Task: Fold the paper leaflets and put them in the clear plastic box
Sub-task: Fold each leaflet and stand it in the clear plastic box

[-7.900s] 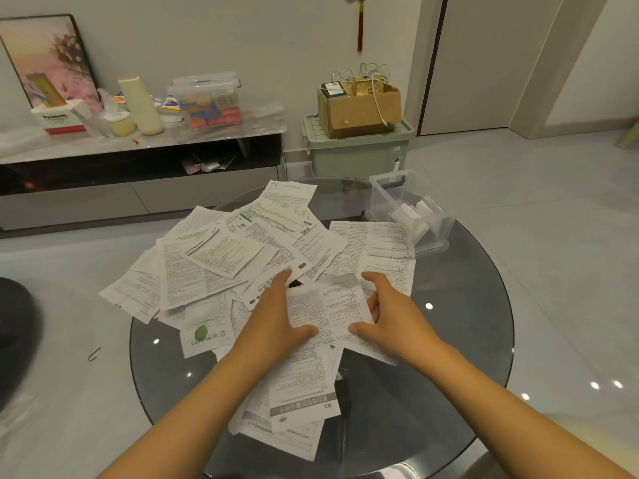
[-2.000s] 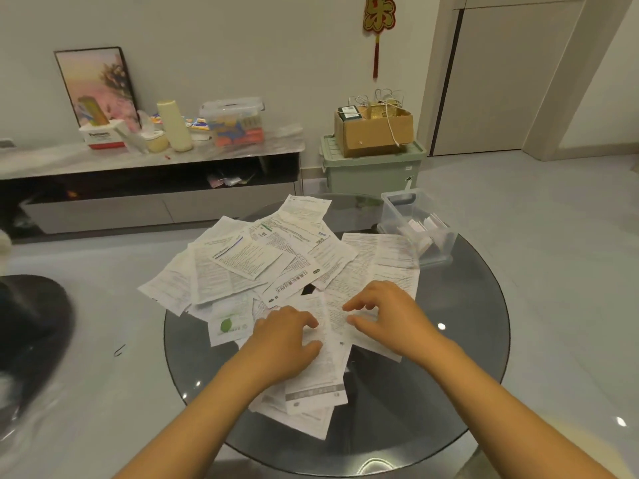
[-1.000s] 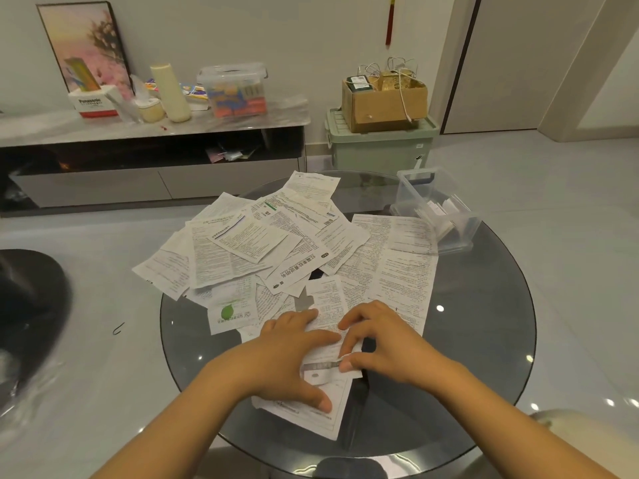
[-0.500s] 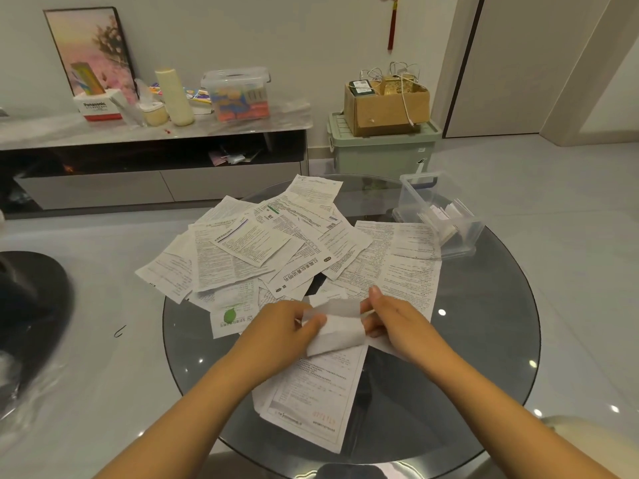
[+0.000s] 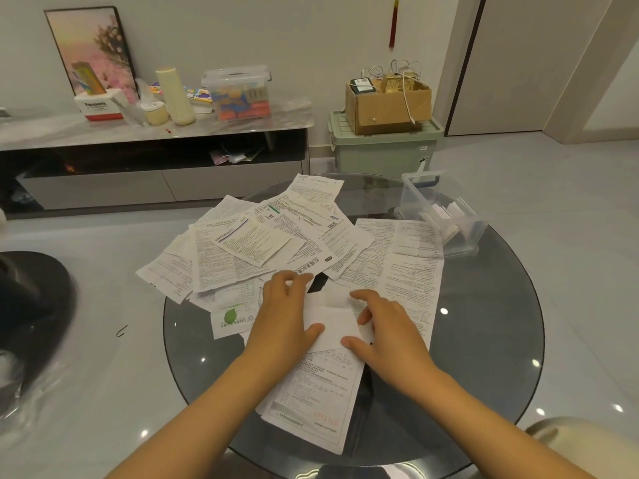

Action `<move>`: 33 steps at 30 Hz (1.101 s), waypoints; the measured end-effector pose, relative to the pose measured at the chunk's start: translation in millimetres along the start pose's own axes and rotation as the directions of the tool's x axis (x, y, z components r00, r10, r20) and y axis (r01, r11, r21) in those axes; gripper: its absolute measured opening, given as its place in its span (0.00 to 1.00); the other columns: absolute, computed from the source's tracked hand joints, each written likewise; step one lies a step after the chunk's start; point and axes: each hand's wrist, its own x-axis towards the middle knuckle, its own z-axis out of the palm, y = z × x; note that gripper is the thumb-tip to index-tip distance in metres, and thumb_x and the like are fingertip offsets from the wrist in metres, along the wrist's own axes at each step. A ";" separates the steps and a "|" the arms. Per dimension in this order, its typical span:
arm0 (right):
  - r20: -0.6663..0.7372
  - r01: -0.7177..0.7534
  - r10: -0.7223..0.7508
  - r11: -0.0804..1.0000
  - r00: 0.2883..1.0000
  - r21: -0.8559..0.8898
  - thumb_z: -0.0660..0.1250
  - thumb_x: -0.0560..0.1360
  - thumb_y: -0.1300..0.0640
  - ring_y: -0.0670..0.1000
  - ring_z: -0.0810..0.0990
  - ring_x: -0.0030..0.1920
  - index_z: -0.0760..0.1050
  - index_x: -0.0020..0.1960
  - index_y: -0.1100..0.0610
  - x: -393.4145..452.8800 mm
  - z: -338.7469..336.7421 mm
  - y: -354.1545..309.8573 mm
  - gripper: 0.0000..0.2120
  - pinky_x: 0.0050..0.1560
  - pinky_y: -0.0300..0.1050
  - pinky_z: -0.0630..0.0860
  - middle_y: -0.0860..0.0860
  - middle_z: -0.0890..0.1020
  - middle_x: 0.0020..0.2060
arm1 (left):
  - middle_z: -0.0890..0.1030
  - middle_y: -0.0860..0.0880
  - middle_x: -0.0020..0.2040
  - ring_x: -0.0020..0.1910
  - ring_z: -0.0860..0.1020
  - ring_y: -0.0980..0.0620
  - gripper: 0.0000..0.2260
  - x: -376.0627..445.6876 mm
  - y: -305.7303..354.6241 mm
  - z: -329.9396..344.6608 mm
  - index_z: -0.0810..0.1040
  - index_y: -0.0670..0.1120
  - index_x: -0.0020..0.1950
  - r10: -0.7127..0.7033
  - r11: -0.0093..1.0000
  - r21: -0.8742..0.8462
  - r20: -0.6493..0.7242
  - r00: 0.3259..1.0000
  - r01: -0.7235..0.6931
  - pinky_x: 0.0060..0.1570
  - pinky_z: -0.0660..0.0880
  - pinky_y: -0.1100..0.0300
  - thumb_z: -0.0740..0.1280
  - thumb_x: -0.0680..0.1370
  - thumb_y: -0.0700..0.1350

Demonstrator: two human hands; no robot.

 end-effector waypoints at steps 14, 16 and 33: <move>0.192 0.299 -0.265 0.938 0.945 -0.177 0.51 0.65 0.30 0.45 0.61 0.65 0.72 0.66 0.46 8.8 -6.1 14.9 0.36 0.59 0.38 0.50 0.40 0.72 0.62 | 0.69 0.57 0.65 0.63 0.65 0.56 0.20 -5.7 -2.5 -8.4 0.68 0.55 0.69 0.294 0.914 0.193 0.294 0.910 -0.358 0.61 0.65 0.61 0.60 0.78 0.57; 0.179 0.308 -0.278 0.935 0.944 -0.174 0.53 0.66 0.32 0.45 0.62 0.64 0.74 0.64 0.47 10.9 -5.7 15.8 0.32 0.59 0.37 0.50 0.40 0.74 0.60 | 0.73 0.57 0.61 0.59 0.68 0.56 0.15 -6.4 -0.8 -9.3 0.72 0.54 0.65 0.300 0.924 0.161 0.259 0.918 -0.347 0.57 0.68 0.61 0.58 0.79 0.55; 0.008 0.012 -0.012 1.000 1.000 0.017 0.67 0.75 0.51 0.42 0.69 0.44 0.69 0.61 0.43 12.9 -3.8 6.4 0.16 0.46 0.39 0.71 0.42 0.74 0.37 | 0.67 0.57 0.59 0.46 0.72 0.61 0.24 -3.0 -4.5 -3.1 0.61 0.56 0.71 0.117 0.992 -0.059 0.148 0.982 -0.109 0.48 0.73 0.63 0.66 0.77 0.48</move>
